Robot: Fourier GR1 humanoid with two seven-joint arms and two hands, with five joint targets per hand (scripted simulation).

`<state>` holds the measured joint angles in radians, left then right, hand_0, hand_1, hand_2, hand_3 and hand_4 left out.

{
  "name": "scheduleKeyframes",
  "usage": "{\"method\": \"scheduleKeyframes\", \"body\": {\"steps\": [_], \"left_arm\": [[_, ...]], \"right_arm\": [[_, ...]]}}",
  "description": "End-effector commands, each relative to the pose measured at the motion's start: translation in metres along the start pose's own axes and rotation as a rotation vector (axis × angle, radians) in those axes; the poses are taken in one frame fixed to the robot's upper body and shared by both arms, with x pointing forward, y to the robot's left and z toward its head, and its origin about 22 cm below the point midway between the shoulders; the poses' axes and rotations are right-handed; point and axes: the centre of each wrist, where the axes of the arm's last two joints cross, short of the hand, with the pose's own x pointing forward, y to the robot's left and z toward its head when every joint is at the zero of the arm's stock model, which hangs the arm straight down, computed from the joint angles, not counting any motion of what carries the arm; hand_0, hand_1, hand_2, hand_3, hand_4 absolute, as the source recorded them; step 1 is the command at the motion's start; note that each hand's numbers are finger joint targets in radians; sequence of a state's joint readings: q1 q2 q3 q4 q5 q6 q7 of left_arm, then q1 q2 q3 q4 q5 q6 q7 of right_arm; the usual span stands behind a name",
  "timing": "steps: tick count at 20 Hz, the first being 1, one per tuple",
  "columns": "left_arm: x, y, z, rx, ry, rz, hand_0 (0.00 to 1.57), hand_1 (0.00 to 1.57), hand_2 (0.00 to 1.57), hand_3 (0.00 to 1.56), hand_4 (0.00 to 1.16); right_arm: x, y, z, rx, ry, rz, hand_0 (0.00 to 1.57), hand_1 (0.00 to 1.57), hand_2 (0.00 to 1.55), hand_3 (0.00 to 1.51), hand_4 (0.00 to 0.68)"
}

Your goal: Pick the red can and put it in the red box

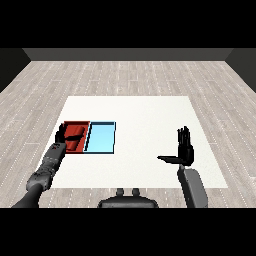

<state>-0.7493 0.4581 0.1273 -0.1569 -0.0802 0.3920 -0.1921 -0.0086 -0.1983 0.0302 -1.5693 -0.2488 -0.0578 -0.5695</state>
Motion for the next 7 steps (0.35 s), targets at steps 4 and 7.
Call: {"method": "scheduleKeyframes", "body": {"steps": [4, 7], "left_arm": [[0.062, -0.012, 0.0, 0.059, -0.502, 0.488, 0.0, 0.0, 0.0, 0.0, 0.0], [0.073, -0.02, 0.008, 0.0, -0.657, 0.571, 0.0, 0.0, 0.0, 0.0, 0.0]], "right_arm": [[0.003, -0.001, -0.002, 0.03, 0.009, -0.031, 0.0, 0.0, 0.0, 0.0, 0.0], [-0.001, 0.008, 0.003, 0.04, 0.002, -0.044, 0.0, 0.0, 0.0, 0.0, 0.0]]}}
